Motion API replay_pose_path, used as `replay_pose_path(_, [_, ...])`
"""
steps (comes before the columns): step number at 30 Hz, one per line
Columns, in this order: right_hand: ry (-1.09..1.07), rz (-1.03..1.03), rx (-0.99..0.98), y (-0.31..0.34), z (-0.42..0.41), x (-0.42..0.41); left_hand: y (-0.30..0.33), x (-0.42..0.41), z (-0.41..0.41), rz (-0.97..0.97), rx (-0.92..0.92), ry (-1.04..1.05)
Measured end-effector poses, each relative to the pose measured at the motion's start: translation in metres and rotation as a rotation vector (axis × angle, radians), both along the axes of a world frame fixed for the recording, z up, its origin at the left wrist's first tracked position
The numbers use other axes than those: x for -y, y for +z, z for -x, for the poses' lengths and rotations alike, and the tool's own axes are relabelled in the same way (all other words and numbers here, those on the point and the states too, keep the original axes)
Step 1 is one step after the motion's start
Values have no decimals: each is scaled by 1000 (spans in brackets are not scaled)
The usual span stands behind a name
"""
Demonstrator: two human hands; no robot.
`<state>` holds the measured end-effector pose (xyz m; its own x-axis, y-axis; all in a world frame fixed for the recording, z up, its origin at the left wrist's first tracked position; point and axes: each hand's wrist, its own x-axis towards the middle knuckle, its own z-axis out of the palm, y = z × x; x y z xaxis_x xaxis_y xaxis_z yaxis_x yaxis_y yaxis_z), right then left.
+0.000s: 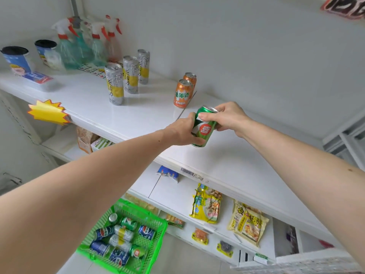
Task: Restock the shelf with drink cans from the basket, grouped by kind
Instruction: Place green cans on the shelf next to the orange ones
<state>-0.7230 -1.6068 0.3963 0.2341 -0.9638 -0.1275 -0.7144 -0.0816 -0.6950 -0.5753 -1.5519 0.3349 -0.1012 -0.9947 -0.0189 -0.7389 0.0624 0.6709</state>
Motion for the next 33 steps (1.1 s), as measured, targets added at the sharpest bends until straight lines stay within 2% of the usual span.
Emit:
replay_pose_path(6, [-96,64,-9,3,-12,59,2,57,-15,-6,135,13])
replay_pose_path(12, [-229,84,-62,-8,-9,133,-5,94,-21,-16,406,-6])
replay_pose_path(18, [-237,99,-145,-22,-9,197,-22,131,-16,-33,617,-36])
replay_pose_path(25, [-192,132,-194,-42,-16,248,-43,160,-9,-82,640,8])
replay_pose_path(33, [-162,125,-195,-52,-19,270,-51,170,1,-168,657,6])
